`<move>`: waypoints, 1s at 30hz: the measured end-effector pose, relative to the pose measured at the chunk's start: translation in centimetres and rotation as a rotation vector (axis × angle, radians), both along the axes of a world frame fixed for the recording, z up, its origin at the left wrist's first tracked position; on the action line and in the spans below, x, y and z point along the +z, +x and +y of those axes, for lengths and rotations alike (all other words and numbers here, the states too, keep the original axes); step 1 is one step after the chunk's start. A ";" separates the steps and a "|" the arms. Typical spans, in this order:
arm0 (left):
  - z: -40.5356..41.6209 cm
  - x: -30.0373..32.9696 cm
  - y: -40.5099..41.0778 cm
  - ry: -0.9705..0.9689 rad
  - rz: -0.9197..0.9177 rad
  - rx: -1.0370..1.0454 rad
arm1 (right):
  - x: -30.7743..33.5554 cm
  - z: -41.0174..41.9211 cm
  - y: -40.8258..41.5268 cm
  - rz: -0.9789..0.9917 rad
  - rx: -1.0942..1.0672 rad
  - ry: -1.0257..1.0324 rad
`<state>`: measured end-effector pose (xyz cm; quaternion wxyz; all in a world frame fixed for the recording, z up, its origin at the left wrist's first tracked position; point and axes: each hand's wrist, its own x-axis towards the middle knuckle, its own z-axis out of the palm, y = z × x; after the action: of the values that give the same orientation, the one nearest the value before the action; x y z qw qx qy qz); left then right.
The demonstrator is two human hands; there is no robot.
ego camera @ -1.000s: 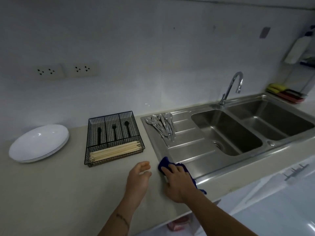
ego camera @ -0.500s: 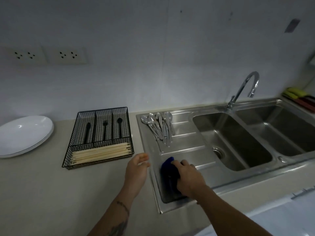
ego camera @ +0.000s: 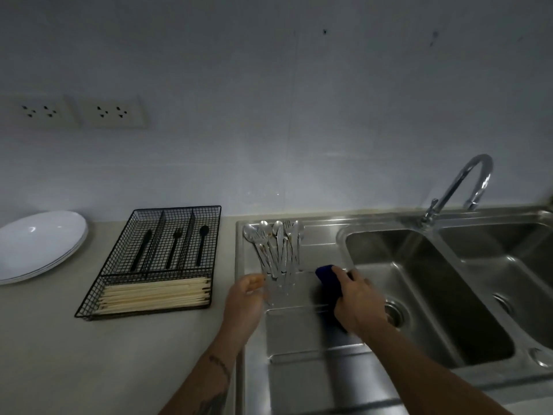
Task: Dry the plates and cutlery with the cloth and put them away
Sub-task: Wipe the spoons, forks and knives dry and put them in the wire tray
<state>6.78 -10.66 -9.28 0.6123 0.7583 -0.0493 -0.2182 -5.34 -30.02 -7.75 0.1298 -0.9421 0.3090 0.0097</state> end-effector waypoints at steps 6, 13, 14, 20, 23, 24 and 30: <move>-6.4 0.4 0.1 0.158 -0.081 -0.070 | -1.2 -4.4 1.4 0.040 0.049 0.082; -13.5 -1.9 0.4 0.357 -0.208 -0.133 | -3.2 -7.4 2.1 0.117 0.153 0.192; -14.2 -2.3 0.7 0.379 -0.225 -0.143 | -3.4 -7.8 2.2 0.111 0.160 0.205; -17.2 -3.4 2.4 0.519 -0.367 -0.140 | -4.3 -8.7 2.7 0.119 0.179 0.203; -18.1 -3.3 3.4 0.602 -0.462 -0.152 | -4.1 -8.9 3.0 0.140 0.224 0.184; -18.3 -3.3 3.6 0.629 -0.475 -0.157 | -3.9 -8.9 3.1 0.150 0.234 0.176; -19.3 -4.1 4.4 0.796 -0.525 -0.158 | -3.5 -8.5 3.9 0.252 0.204 0.165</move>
<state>11.13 -30.00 -13.39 0.2232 0.9571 -0.1723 -0.0672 -1.46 -38.52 -11.23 0.1654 -0.9460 0.2238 0.1663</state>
